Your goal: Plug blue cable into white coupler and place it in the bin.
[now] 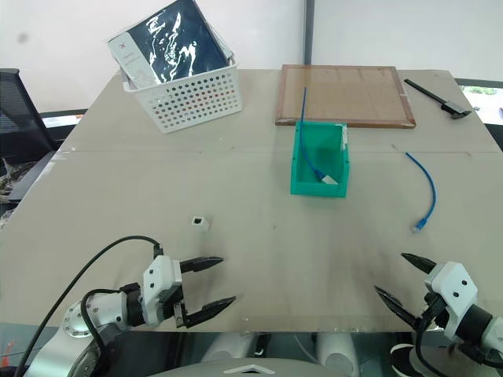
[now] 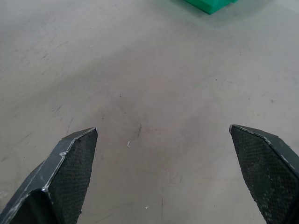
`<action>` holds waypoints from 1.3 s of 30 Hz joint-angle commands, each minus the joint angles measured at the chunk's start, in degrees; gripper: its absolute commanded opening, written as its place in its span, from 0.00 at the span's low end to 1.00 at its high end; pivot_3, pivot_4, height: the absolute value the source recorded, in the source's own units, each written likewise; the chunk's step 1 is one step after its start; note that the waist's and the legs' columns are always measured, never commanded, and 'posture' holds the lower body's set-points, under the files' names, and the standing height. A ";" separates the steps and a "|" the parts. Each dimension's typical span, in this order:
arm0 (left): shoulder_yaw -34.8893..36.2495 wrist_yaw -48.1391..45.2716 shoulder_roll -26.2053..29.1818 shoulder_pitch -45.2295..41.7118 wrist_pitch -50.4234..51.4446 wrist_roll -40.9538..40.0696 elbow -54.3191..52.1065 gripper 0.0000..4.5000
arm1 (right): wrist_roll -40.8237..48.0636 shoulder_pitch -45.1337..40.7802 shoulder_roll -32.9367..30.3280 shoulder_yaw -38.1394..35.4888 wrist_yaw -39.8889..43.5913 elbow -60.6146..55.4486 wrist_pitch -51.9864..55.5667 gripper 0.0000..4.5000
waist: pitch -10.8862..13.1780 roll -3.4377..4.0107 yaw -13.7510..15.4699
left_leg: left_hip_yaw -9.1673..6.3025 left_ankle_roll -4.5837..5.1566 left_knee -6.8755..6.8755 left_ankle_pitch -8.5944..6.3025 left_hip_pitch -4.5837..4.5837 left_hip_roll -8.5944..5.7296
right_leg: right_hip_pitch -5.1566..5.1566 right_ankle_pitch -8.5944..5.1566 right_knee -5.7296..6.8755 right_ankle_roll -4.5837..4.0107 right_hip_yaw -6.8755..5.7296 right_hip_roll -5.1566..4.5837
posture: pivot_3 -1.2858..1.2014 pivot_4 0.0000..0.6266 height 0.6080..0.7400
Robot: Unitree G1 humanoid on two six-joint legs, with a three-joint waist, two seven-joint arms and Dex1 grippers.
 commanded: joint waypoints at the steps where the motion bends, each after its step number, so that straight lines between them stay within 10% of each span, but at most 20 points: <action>1: -0.16 0.78 -0.15 -1.41 1.36 -2.17 -3.50 1.00 | 0.31 -0.58 0.16 -0.81 0.36 0.12 -1.43 0.99 | 0.00 0.00 0.00 | 0.00 0.00 0.00 0.00 0.00 0.00 | 0.00 0.00 0.00 0.00 0.00 0.00 | 0.52 0.24 1.00; 9: -0.25 3.74 -0.92 -9.54 10.90 -9.45 -8.36 1.00 | 1.43 -9.57 -5.27 -1.34 0.28 0.11 4.09 0.99 | -0.02 0.09 -0.12 | 0.03 0.00 0.08 0.01 0.06 0.00 | 0.04 0.13 0.02 0.09 0.02 0.17 | 0.52 0.24 1.00; 15: -2.44 0.20 1.44 -13.84 12.12 -10.77 -11.07 1.00 | -1.42 -21.06 -23.99 -2.10 9.15 4.65 8.44 0.99 | 0.06 0.18 -0.21 | 0.27 0.03 0.18 0.01 0.03 -0.02 | 0.04 0.18 -0.02 0.09 0.20 0.29 | 0.52 0.24 1.00; 20: -4.02 -1.43 2.44 -15.90 11.44 -9.58 -11.15 1.00 | -14.38 -36.54 -37.37 12.08 18.87 21.40 -6.81 0.94 | 0.08 0.14 -0.06 | 0.36 0.04 0.17 0.02 0.06 0.10 | 0.12 0.29 -0.20 0.02 0.12 0.41 | 0.52 0.24 1.00; 26: -3.78 -2.09 3.02 -14.75 10.50 -8.97 -12.09 1.00 | -29.58 -59.50 -35.13 29.74 23.00 42.79 -26.29 0.83 | 0.23 0.21 -0.32 | 0.64 -0.21 0.10 0.15 -0.08 0.22 | 0.00 0.57 -0.49 -0.12 0.26 0.48 | 0.52 0.24 1.00; 37: -2.66 -2.36 3.04 -11.20 7.30 -8.25 -11.57 1.00 | -36.95 -76.53 -29.74 41.81 31.92 60.01 -38.36 0.71 | 0.27 0.27 -0.27 | 0.87 -0.09 0.10 0.06 -0.06 0.25 | -0.12 0.61 -0.52 -0.06 0.63 0.52 | 0.52 0.24 1.00; 39: -2.67 -2.32 2.81 -10.80 6.61 -7.98 -11.25 1.00 | -37.09 -77.05 -28.76 42.84 33.05 60.96 -38.39 0.53 | 0.27 0.27 -0.23 | 0.87 -0.08 0.10 0.06 -0.05 0.25 | -0.12 0.61 -0.50 -0.07 0.63 0.52 | 0.52 0.24 1.00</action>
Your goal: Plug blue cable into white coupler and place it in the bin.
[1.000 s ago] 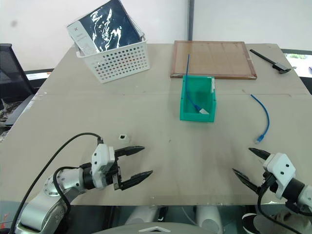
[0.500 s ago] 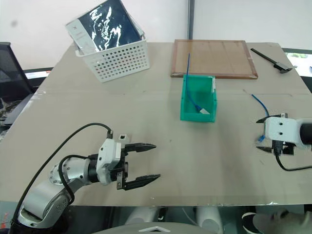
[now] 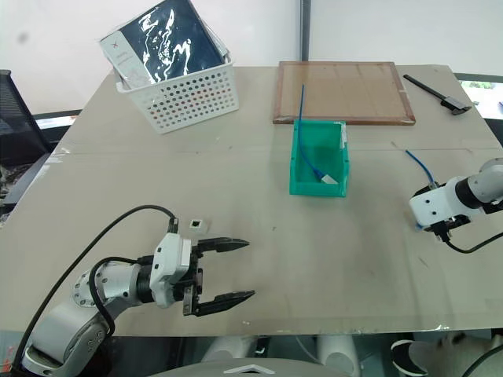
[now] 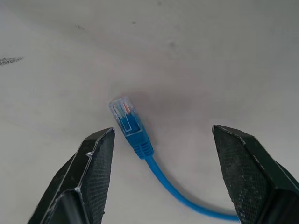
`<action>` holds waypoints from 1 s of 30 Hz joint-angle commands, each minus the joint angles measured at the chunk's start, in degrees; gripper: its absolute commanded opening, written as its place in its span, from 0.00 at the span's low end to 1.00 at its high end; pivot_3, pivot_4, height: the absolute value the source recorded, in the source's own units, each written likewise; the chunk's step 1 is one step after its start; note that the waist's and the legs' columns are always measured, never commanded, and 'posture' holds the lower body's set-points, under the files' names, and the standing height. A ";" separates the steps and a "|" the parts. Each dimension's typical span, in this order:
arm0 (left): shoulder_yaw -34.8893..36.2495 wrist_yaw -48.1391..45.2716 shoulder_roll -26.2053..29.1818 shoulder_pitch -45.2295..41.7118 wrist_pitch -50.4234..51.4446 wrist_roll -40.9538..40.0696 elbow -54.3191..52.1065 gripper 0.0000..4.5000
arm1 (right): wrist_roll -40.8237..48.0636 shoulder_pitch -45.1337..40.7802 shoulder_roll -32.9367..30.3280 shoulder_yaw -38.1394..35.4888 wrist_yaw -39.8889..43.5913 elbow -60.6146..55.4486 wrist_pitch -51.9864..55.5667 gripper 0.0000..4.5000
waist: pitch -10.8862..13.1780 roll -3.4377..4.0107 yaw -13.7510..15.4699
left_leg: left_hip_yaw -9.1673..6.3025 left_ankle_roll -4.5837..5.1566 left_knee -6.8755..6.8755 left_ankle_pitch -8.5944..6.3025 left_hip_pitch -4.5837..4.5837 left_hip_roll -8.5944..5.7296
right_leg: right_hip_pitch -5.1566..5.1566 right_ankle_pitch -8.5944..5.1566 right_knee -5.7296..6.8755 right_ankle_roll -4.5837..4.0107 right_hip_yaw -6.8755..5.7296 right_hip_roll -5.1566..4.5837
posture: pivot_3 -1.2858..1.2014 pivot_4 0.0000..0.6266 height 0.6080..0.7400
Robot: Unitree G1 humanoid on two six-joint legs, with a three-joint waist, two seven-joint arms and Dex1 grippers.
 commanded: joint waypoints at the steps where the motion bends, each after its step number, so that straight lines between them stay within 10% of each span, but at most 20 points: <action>1: 0.67 -0.12 -0.17 0.65 -2.24 0.50 -0.88 1.00 | -0.24 -1.44 0.77 0.86 2.71 1.43 -0.68 0.40 | 0.00 0.00 -0.05 | -0.01 0.00 0.00 0.00 0.00 0.00 | 0.00 0.00 0.00 0.00 0.00 0.01 | 0.52 0.24 1.00; 5: 0.36 -0.01 -0.59 0.91 -3.09 0.87 -0.54 1.00 | -1.00 -1.95 2.16 1.41 3.27 2.14 0.76 0.02 | -0.01 -0.01 -0.31 | 0.13 0.00 0.00 0.00 0.07 0.04 | 0.01 0.02 0.01 -0.01 0.15 0.06 | 0.52 0.24 1.00; 14: 0.85 -0.61 -1.78 -0.59 -2.78 -2.17 -0.12 1.00 | 14.57 4.45 6.28 -2.37 9.13 -25.70 32.99 0.02 | -0.02 0.01 -0.52 | 0.27 0.24 0.00 -0.15 0.17 0.31 | -0.01 0.21 0.03 -0.15 0.40 0.30 | 0.52 0.24 1.00; 26: 1.19 3.21 -3.10 -5.26 -2.40 2.08 6.65 1.00 | 2.48 1.31 27.80 9.57 -7.74 -33.69 53.98 0.02 | -0.26 -0.38 -0.37 | 0.28 0.17 0.07 -0.11 0.12 0.31 | -0.13 0.41 0.04 -0.11 0.38 0.41 | 0.52 0.24 1.00; 30: -0.73 3.38 -3.02 -7.92 -1.52 3.41 7.88 1.00 | 4.65 1.05 30.03 7.60 -7.73 -36.05 57.39 0.33 | -0.34 -0.48 -0.75 | 0.22 0.16 0.08 -0.10 0.16 0.37 | -0.12 0.52 0.06 -0.18 0.35 0.50 | 0.52 0.24 1.00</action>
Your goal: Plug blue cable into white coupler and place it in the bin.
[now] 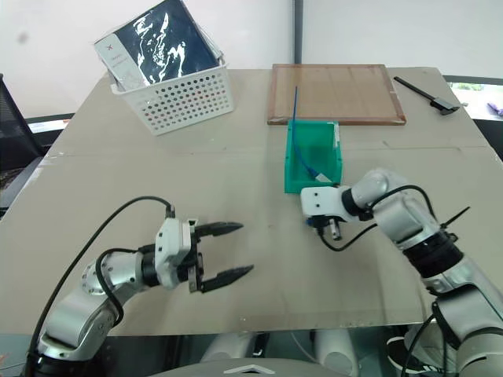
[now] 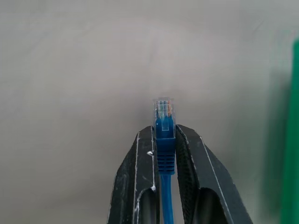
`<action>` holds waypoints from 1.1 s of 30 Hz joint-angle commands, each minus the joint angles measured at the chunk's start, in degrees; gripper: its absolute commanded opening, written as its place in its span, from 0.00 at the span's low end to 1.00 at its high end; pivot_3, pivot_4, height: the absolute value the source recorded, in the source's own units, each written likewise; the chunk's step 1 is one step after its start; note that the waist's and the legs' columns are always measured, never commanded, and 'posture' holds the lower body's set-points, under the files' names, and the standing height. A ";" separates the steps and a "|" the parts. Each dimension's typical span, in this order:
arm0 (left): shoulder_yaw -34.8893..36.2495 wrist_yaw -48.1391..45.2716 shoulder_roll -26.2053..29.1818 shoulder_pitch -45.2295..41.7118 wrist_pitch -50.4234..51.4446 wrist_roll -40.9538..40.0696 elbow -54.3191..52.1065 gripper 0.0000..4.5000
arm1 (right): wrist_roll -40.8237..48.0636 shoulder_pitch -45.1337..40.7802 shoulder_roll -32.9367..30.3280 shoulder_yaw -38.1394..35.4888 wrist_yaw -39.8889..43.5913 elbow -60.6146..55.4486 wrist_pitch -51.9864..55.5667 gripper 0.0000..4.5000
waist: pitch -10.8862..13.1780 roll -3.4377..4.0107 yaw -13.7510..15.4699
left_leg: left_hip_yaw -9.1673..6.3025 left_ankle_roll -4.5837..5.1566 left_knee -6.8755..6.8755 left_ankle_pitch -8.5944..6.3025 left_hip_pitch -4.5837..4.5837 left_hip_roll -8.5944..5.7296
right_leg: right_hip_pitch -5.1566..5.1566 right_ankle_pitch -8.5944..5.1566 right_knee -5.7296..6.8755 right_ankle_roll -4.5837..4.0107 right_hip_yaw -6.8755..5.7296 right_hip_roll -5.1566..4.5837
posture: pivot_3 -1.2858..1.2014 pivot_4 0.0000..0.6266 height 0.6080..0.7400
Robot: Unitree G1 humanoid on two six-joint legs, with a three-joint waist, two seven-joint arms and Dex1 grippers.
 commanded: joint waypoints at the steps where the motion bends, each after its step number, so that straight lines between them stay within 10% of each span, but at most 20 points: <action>1: -1.68 1.01 -0.24 -2.86 1.59 1.63 0.36 1.00 | 2.28 0.57 0.03 -1.41 -0.07 -3.10 3.06 0.43 | 0.00 0.02 -0.14 | 0.00 -0.02 0.00 0.02 0.00 -0.01 | 0.00 0.01 0.01 0.00 0.01 0.00 | 0.52 0.24 1.00; 6: -7.10 2.47 -1.07 -10.49 7.60 4.41 2.13 1.00 | 13.67 6.68 -3.94 -15.06 0.39 -15.27 10.05 0.92 | 0.07 0.10 0.95 | -0.09 -0.23 0.01 0.14 -0.22 -0.07 | -0.14 0.01 -0.02 0.02 -0.08 -0.04 | 0.52 0.24 1.00; 16: -16.81 1.53 -5.31 -24.71 10.41 12.47 12.91 1.00 | 24.23 46.73 -3.31 -47.29 -8.63 -30.42 -2.89 0.92 | 0.05 0.13 0.91 | -0.04 -0.21 -0.03 0.13 -0.23 -0.11 | -0.13 0.05 -0.04 0.13 -0.05 -0.09 | 0.52 0.24 1.00; 28: -24.62 1.33 -15.83 -37.79 6.39 22.10 32.42 1.00 | 24.30 68.08 4.54 -53.51 -21.55 -40.83 -7.25 0.92 | 0.07 0.18 0.80 | 0.21 0.08 0.07 -0.02 0.43 -0.04 | 0.48 0.00 -0.04 0.59 0.27 0.00 | 0.52 0.24 1.00; 33: -26.09 -1.56 -18.33 -40.07 3.15 23.54 37.14 0.60 | 23.72 73.78 6.39 -53.44 -24.85 -43.84 -8.20 0.93 | 0.07 0.17 0.71 | 0.17 0.07 0.06 -0.03 0.29 -0.09 | 0.43 -0.01 -0.12 0.59 0.25 -0.06 | 0.52 0.24 1.00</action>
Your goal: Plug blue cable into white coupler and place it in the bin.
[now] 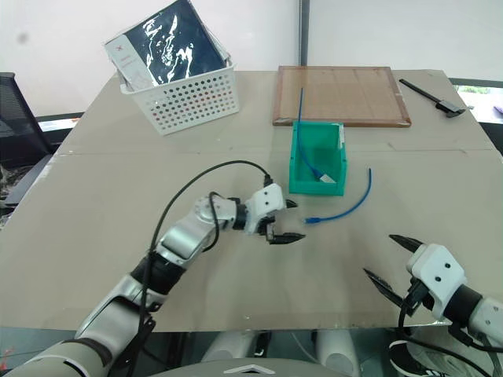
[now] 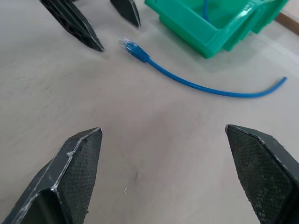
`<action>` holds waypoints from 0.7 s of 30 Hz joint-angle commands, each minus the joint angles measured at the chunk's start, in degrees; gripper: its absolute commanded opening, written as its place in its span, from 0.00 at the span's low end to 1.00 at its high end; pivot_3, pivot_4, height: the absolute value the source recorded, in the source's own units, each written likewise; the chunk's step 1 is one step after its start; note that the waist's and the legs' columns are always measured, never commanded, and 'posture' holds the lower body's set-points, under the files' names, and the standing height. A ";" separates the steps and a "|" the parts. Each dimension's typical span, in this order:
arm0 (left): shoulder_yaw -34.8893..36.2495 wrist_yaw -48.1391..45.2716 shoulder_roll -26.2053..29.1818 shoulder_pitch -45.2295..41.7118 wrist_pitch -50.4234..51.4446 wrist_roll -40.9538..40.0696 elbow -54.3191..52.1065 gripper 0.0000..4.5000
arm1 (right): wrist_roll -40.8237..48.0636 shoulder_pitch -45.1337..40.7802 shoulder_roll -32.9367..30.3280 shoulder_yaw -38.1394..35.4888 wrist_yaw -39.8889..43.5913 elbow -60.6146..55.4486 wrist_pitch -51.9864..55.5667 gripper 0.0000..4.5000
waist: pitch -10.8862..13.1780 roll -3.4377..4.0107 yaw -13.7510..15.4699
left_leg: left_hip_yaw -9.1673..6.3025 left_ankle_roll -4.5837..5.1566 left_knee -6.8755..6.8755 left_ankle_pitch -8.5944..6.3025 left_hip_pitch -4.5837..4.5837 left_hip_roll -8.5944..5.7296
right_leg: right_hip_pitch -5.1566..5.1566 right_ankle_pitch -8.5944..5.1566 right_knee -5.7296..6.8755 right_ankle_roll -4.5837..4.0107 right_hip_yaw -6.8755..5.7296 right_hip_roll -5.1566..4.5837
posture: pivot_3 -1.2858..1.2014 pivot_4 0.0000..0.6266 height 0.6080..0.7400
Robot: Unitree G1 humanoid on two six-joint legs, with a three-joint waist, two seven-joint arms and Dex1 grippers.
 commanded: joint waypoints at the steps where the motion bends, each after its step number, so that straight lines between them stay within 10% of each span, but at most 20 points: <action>1: -0.53 -1.87 -1.05 -1.56 -3.19 1.24 2.07 0.51 | -0.37 2.59 0.91 -0.93 -2.72 -3.12 -1.53 0.93 | 0.00 0.00 -0.19 | 0.06 0.00 0.00 0.00 0.00 0.00 | -0.02 0.00 -0.01 0.01 0.05 0.00 | 0.52 0.24 1.00; 6: -0.85 -4.78 -1.47 -2.34 -6.08 1.96 4.75 0.00 | -0.39 5.13 2.44 0.61 -6.17 -5.67 -0.28 0.93 | -0.01 0.01 -0.09 | 0.04 0.04 -0.01 -0.02 0.03 0.03 | -0.03 -0.02 0.01 0.05 0.02 0.00 | 0.52 0.24 1.00; 18: 10.50 -9.38 -3.02 -0.98 -20.63 -8.70 -5.43 0.00 | 26.16 -8.96 17.85 10.74 -29.05 -11.31 28.85 0.93 | -0.02 0.03 -0.13 | -0.13 0.04 0.04 -0.02 -0.36 0.03 | -0.39 0.12 0.01 -0.20 -0.05 -0.11 | 0.52 0.24 1.00; 21: 12.51 -8.07 -3.04 -0.16 -23.61 -8.87 -6.59 0.00 | 34.87 -15.04 20.48 10.57 -35.19 -11.36 31.41 0.76 | -0.03 0.04 -0.14 | -0.15 0.03 0.02 -0.01 -0.40 0.02 | -0.41 0.13 0.01 -0.22 -0.09 -0.04 | 0.52 0.24 1.00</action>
